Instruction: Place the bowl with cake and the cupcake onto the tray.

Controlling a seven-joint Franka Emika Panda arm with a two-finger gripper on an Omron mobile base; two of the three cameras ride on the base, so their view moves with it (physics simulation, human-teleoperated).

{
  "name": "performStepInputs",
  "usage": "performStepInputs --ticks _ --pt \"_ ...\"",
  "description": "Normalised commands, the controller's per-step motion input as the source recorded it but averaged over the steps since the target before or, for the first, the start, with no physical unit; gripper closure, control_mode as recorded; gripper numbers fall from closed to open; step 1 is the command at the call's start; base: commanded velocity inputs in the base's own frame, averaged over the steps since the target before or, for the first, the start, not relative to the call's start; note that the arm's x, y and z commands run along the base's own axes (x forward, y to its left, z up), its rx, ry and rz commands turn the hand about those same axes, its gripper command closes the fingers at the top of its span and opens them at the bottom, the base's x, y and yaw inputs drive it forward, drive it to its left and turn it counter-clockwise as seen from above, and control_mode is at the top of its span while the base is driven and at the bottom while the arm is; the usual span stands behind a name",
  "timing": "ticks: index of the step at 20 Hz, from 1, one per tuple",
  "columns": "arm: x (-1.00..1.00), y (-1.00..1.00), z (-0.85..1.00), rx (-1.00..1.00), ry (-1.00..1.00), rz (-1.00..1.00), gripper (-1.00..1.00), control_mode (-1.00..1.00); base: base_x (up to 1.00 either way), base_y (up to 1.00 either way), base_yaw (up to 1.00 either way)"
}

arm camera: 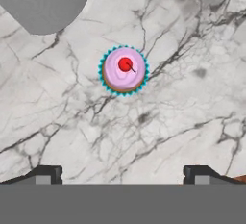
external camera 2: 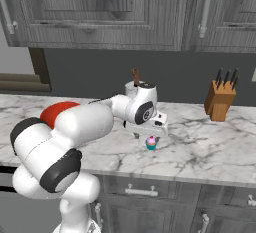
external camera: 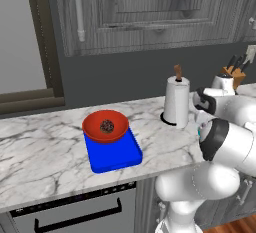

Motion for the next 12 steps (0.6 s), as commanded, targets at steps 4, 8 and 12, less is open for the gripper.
performStepInputs --ticks 4,8,12 --pt "0.21 -0.04 -0.23 0.01 0.00 0.07 -1.00 -1.00 0.00 0.00 0.00" --pt "0.28 0.00 -0.16 0.00 0.00 0.08 -1.00 -1.00 0.00 0.00 0.00" --pt "0.22 0.00 -0.20 0.00 0.00 0.08 -1.00 -1.00 0.00 0.00 0.00"
